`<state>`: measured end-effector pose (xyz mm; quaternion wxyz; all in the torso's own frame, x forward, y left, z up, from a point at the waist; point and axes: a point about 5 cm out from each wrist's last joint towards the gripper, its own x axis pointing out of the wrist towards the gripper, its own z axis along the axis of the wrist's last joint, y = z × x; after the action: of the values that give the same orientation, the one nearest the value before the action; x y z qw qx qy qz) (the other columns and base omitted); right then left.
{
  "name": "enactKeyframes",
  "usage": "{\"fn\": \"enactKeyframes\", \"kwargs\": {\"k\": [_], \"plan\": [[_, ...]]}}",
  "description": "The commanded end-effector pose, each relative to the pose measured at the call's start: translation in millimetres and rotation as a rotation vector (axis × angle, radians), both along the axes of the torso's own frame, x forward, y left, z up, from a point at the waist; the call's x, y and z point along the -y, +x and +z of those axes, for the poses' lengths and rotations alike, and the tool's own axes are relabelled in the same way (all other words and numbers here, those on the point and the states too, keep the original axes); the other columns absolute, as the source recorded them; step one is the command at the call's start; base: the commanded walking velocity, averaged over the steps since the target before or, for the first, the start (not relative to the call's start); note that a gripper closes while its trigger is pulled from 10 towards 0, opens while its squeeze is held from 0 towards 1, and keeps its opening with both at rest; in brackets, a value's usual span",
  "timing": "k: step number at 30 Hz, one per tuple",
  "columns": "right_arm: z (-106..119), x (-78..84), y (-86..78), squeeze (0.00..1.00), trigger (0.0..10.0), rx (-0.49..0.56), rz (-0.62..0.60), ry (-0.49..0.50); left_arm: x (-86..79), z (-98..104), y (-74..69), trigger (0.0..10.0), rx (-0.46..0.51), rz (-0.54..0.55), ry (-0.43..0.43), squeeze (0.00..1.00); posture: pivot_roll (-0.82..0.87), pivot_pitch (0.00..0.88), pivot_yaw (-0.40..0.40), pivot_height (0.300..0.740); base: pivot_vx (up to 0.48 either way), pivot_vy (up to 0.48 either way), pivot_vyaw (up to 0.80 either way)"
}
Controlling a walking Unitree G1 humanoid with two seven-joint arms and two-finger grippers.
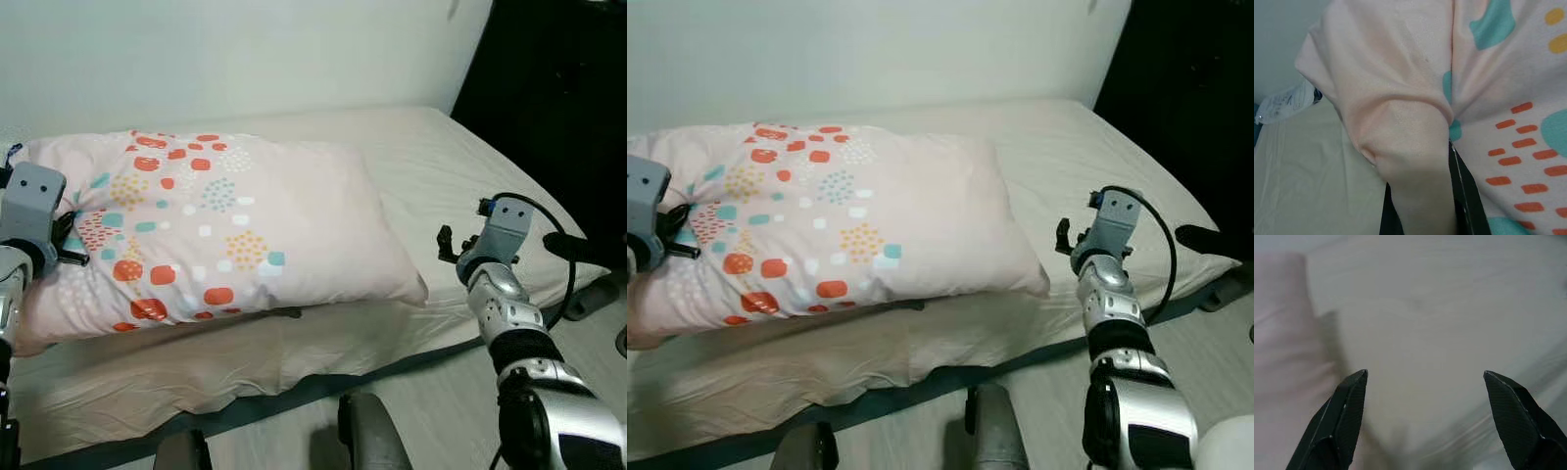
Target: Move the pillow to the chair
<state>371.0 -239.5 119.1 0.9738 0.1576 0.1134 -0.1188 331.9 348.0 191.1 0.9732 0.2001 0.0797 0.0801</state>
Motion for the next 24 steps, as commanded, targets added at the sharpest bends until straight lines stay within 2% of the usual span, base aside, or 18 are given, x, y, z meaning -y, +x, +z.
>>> {"fn": "enactKeyframes", "kwargs": {"k": [1, 2, 6, 10, 11, 12, 13, 14, 15, 16, 17, 24], "plan": [[-20.1, -7.3, -5.8, 0.0, 10.0, -0.078, 0.009, 0.139, -2.1, 3.8, 1.2, 0.0, 0.03, 0.027, 0.018, 0.0, -0.03, 0.058, -0.053, 0.577, 0.0, 0.0, 0.0], [-20.1, -7.3, -5.8, 0.0, 10.0, -0.078, 0.009, 0.139, -2.1, 3.8, 1.2, 0.0, 0.03, 0.027, 0.018, 0.0, -0.03, 0.058, -0.053, 0.577, 0.0, 0.0, 0.0], [-51.6, -17.0, -20.4, 0.0, 10.0, -0.205, -0.045, 0.399, 10.0, -5.6, 5.1, 0.0, 0.027, -0.014, -0.001, 0.0, -0.02, 0.065, -0.048, 0.577, 0.0, 0.0, 0.0], [-53.8, -27.9, -19.8, 0.0, 10.0, -0.206, 0.027, 0.411, 9.3, -5.4, 5.1, 0.0, 0.029, -0.014, 0.004, 0.0, -0.02, 0.07, -0.041, 0.577, 0.0, 0.0, 0.0], [-51.6, -39.2, -16.8, 0.0, 10.0, -0.179, 0.094, 0.455, 9.5, -5.5, 5.7, 0.0, 0.031, -0.015, 0.008, 0.0, -0.02, 0.071, -0.038, 0.577, 0.0, 0.0, 0.0], [-51.6, -39.2, -16.8, 0.0, 10.0, -0.179, 0.094, 0.455, 9.5, -5.5, 5.7, 0.0, 0.031, -0.015, 0.008, 0.0, -0.02, 0.071, -0.038, 0.577, 0.0, 0.0, 0.0], [-49.5, -43.7, -14.9, 0.0, 10.0, -0.158, 0.111, 0.505, 9.9, -5.5, 6.4, 0.0, 0.033, -0.016, 0.012, 0.0, -0.02, 0.071, -0.037, 0.577, 0.0, 0.0, 0.0], [-49.5, -43.7, -14.9, 0.0, 10.0, -0.158, 0.111, 0.505, 9.9, -5.5, 6.4, 0.0, 0.033, -0.016, 0.012, 0.0, -0.02, 0.071, -0.037, 0.577, 0.0, 0.0, 0.0], [-47.6, -48.2, -13.2, 0.0, 10.0, -0.14, 0.118, 0.567, 10.6, -5.2, 7.1, 0.0, 0.036, -0.017, 0.015, 0.0, -0.02, 0.073, -0.037, 0.577, 0.0, 0.0, 0.0], [-47.6, -48.2, -13.2, 0.0, 10.0, -0.14, 0.118, 0.567, 10.6, -5.2, 7.1, 0.0, 0.036, -0.017, 0.015, 0.0, -0.02, 0.073, -0.037, 0.577, 0.0, 0.0, 0.0], [-45.9, -54.6, -11.4, 0.0, 10.0, -0.117, 0.118, 0.658, 11.5, -4.0, 8.5, 0.0, 0.044, -0.018, 0.021, 0.0, -0.02, 0.073, -0.036, 0.577, 0.0, 0.0, 0.0], [-46.3, -55.6, -11.3, 0.0, 10.0, -0.089, 0.089, 0.743, 12.2, -3.3, 9.7, 0.0, 0.054, -0.021, 0.028, 0.0, -0.02, 0.074, -0.035, 0.577, 0.0, 0.0, 0.0]]}}
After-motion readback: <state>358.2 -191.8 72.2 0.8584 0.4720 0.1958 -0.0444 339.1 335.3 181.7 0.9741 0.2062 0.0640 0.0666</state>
